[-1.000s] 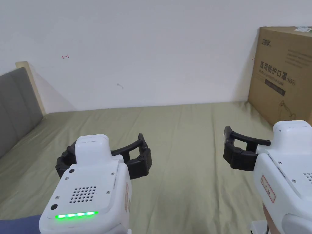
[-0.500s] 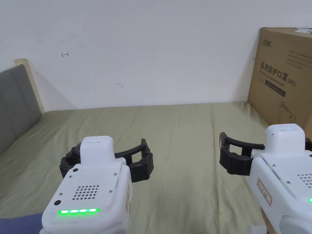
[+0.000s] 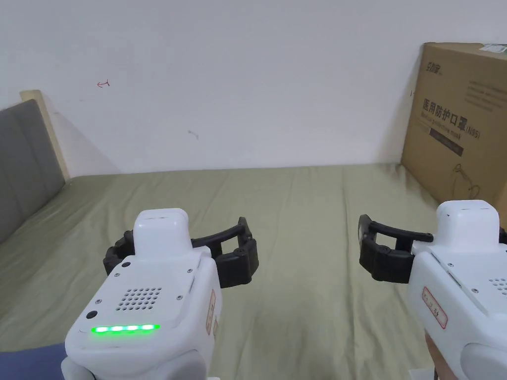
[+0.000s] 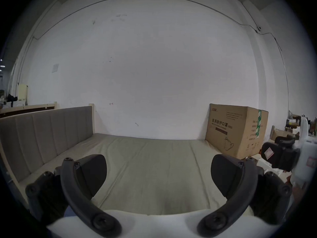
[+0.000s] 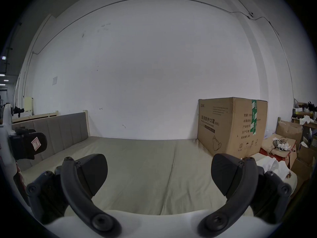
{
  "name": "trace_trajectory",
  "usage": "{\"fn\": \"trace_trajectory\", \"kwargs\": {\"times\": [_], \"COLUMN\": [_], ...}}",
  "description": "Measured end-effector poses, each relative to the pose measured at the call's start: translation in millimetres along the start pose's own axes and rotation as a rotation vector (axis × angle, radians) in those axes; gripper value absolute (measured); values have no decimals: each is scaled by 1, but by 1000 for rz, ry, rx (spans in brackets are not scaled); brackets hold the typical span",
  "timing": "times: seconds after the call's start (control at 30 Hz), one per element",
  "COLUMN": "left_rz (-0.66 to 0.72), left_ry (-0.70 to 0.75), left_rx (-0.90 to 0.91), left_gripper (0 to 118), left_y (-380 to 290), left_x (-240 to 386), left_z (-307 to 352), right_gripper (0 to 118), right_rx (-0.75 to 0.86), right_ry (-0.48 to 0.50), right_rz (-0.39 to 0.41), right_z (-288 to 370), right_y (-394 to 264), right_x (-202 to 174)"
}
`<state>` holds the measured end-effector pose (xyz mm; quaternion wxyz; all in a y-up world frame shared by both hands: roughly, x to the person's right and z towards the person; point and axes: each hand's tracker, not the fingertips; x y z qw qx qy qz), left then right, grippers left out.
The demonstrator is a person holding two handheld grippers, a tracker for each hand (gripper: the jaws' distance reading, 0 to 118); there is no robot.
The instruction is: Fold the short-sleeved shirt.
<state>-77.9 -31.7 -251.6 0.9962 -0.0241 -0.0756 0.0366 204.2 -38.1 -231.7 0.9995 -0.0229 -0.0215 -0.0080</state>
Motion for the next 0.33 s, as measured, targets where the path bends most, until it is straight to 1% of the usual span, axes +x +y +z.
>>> {"fn": "trace_trajectory", "kwargs": {"times": [0.07,0.2,0.27,0.33], "left_rz": [-11,-5,11,41], "left_ry": [29,34,65,63], "left_rx": [-17,-38,-47,-56], "left_gripper": [118,118,118,118], "left_y": [3,5,4,2], "left_x": [2,3,5,0], "left_z": [-3,-5,-6,-8], "right_gripper": [118,118,118,118], "right_rx": [-5,-14,-16,-18], "right_ry": [-4,-1,2,5], "right_rz": [-5,-2,0,1], "right_z": [0,0,0,0], "right_y": [0,-1,-2,-3], "right_x": [1,1,0,0]}}
